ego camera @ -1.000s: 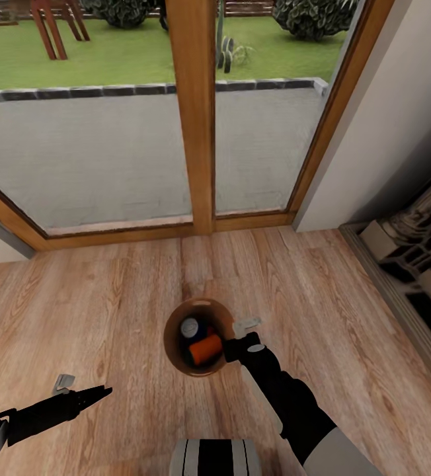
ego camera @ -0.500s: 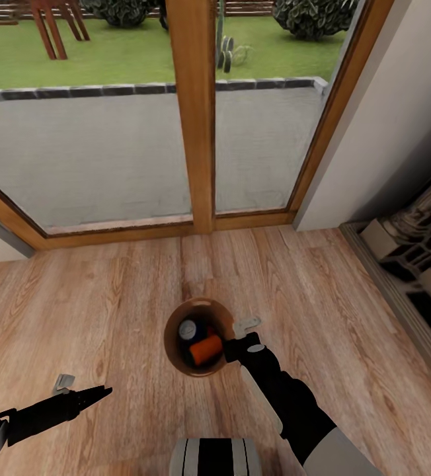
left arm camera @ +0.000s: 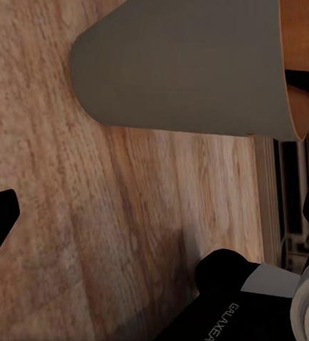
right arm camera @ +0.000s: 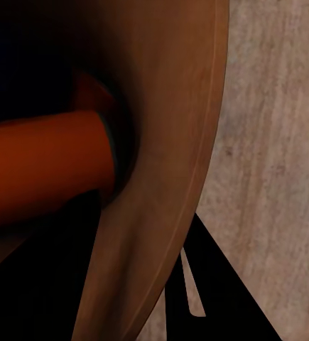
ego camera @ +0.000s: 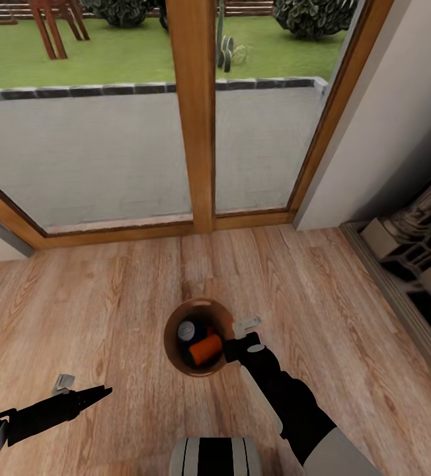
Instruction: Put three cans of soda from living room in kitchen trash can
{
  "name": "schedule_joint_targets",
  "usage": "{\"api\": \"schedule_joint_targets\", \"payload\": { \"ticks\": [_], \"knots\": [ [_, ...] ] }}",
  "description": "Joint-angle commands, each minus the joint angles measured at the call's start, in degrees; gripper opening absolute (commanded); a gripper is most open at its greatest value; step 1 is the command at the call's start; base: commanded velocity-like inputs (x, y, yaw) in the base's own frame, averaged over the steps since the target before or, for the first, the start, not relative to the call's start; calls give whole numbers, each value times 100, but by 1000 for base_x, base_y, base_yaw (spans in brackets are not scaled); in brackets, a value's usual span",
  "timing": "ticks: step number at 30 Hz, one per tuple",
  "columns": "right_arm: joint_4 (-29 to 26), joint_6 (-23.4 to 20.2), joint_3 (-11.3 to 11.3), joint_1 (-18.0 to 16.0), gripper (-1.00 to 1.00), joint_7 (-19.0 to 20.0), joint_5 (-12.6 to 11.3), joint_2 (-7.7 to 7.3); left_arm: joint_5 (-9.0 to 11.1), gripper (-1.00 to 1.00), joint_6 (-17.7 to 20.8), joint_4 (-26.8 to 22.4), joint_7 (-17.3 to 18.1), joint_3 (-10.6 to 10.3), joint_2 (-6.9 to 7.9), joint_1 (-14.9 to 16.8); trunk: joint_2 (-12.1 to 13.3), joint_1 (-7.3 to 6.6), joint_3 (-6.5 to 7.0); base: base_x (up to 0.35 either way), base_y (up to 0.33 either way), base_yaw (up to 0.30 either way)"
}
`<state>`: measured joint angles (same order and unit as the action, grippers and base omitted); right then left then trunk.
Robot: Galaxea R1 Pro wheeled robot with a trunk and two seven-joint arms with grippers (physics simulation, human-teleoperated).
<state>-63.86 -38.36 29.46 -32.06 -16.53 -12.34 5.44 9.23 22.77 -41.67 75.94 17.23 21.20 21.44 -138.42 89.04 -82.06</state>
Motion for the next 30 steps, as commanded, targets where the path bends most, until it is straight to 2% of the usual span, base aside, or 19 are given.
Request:
{"api": "schedule_joint_targets", "payload": {
  "ticks": [1, 19, 23, 30],
  "knots": [
    [-4, 13, 4, -2, -100, 1, -23, 1, 0, 100, 0, 1, 0, 0, 0, 0, 0, -1, 0, 0, 0, 0],
    [-4, 13, 7, -2, -100, 1, -23, 1, 0, 100, 0, 1, -1, 0, -2, 0, -80, 43, -36, 0, 0, 0],
    [-4, 13, 7, -2, -100, 1, -23, 1, 0, 100, 0, 1, 0, 0, -2, 0, -241, 131, -107, 0, 0, 0],
    [-4, 13, 7, -2, -100, 1, -23, 1, 0, 100, 0, 1, -2, 0, -2, 0, -241, 131, -107, 0, 0, 0]
  ]
}}
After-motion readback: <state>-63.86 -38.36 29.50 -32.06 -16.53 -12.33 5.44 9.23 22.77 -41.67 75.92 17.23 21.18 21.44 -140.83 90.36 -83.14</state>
